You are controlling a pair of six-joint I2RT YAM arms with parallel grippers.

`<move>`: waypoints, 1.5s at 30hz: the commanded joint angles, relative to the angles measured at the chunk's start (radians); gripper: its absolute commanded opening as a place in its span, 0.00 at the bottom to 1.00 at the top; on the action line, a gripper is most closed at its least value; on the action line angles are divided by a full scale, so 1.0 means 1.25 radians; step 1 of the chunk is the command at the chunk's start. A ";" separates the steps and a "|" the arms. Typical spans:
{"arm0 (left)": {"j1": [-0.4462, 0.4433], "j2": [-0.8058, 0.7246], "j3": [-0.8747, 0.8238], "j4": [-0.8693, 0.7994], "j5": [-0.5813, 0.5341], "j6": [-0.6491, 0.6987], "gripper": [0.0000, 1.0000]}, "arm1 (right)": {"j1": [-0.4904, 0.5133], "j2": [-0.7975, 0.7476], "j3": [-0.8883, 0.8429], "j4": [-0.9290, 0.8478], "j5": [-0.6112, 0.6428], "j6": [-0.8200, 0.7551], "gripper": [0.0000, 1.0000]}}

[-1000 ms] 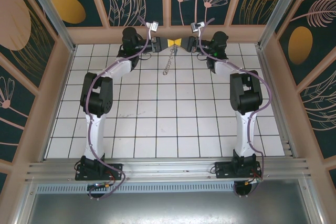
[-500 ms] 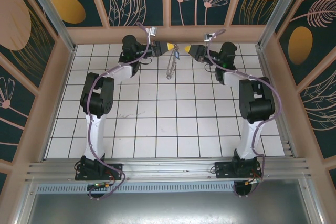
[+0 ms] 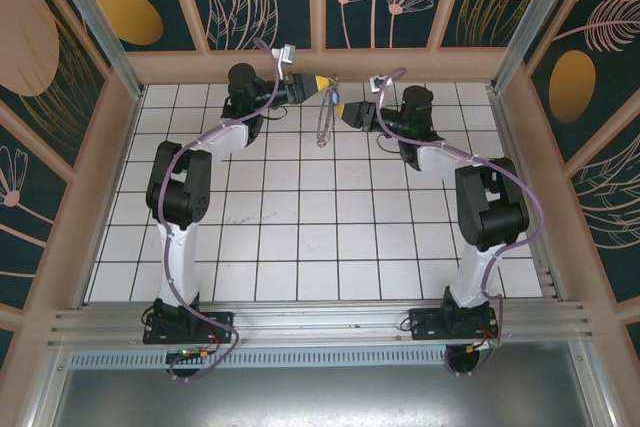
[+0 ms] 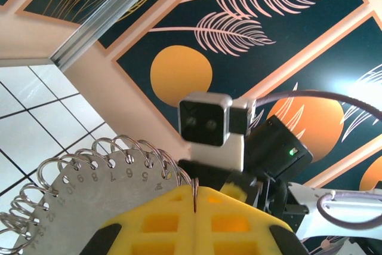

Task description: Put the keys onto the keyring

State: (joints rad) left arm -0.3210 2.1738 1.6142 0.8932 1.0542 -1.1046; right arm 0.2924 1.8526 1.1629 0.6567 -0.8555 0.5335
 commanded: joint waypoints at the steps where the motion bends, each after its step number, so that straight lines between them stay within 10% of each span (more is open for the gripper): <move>1: -0.004 -0.039 -0.003 0.009 -0.011 0.012 0.00 | 0.016 -0.030 0.036 -0.059 0.041 -0.088 0.46; 21: -0.006 -0.047 -0.005 -0.005 -0.014 0.023 0.00 | 0.033 -0.024 0.100 -0.091 0.090 -0.119 0.44; 32: -0.006 -0.047 -0.003 -0.002 -0.024 0.020 0.00 | 0.053 -0.026 0.093 -0.110 0.048 -0.146 0.00; 45: -0.008 -0.057 -0.017 0.018 -0.042 0.014 0.00 | 0.086 -0.040 0.075 -0.102 0.043 -0.144 0.00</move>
State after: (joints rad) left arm -0.3218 2.1635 1.5951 0.8562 1.0180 -1.1004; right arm 0.3676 1.8523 1.2617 0.5148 -0.7677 0.3714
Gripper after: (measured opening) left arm 0.045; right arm 0.049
